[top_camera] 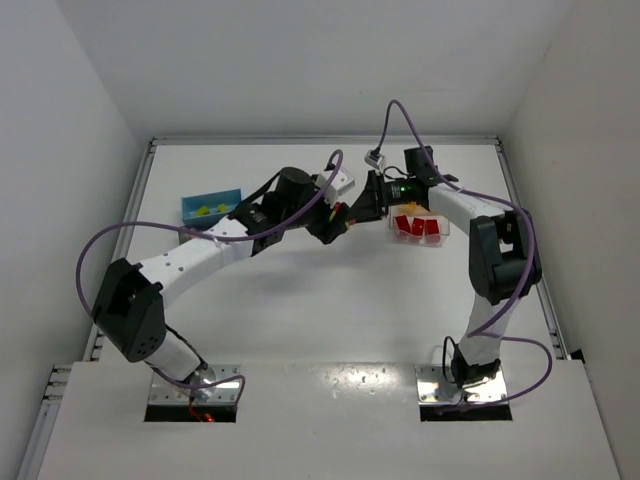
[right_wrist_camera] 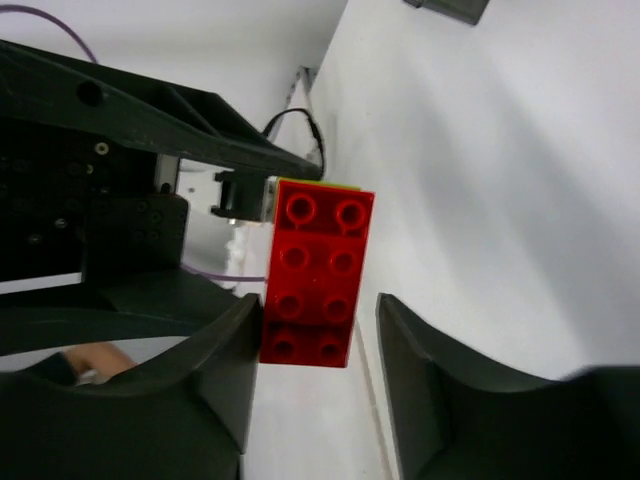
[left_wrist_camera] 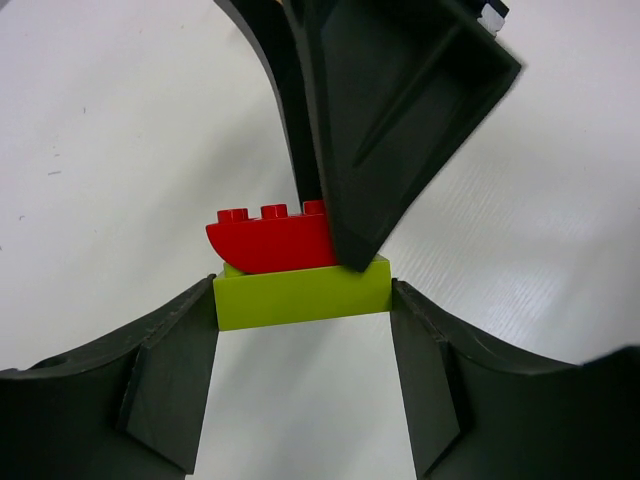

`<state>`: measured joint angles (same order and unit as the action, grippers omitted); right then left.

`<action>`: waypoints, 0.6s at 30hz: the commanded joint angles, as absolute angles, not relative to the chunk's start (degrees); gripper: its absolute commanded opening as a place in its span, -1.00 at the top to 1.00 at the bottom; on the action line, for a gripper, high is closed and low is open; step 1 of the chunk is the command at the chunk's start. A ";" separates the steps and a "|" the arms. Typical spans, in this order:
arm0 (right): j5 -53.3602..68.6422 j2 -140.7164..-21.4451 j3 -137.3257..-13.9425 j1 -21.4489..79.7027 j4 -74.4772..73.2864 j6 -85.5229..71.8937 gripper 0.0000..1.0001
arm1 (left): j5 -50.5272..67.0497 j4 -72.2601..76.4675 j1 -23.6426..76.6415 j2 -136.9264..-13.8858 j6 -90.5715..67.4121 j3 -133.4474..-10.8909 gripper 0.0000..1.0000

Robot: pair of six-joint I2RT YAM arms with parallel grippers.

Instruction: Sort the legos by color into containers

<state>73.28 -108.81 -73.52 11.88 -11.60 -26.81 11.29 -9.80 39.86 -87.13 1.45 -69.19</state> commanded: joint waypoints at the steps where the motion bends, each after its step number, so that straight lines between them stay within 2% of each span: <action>1: 76.37 -109.16 -73.48 12.56 -9.14 -26.54 0.07 | 10.90 -6.77 40.43 -84.46 1.85 -70.14 0.50; 4: 78.83 -109.16 -72.87 13.27 -4.24 -30.39 0.37 | 10.90 -6.77 40.43 -84.46 1.85 -70.14 0.50; 5: 79.97 -109.16 -71.99 13.27 -2.57 -31.89 0.55 | 10.90 -6.77 40.43 -84.46 1.85 -69.61 0.50; 8: 80.50 -108.64 -71.46 13.27 -0.09 -34.54 0.89 | 10.28 -6.77 40.43 -84.46 1.85 -68.91 0.50; 9: 80.51 -108.63 -71.46 13.27 -0.09 -34.54 0.95 | 10.28 -6.77 40.43 -84.46 1.85 -68.30 0.50; 11: 80.51 -108.11 -71.46 12.49 1.31 -35.77 1.00 | 10.28 -6.25 40.43 -83.94 1.85 -67.68 0.50; 18: 79.28 -107.05 -73.38 3.97 2.55 -36.47 1.00 | 10.28 -6.24 40.43 -82.79 1.32 -63.81 0.50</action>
<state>76.99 -108.86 -71.18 8.99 -1.58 -36.10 10.24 -6.15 40.16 -85.21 1.85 -65.69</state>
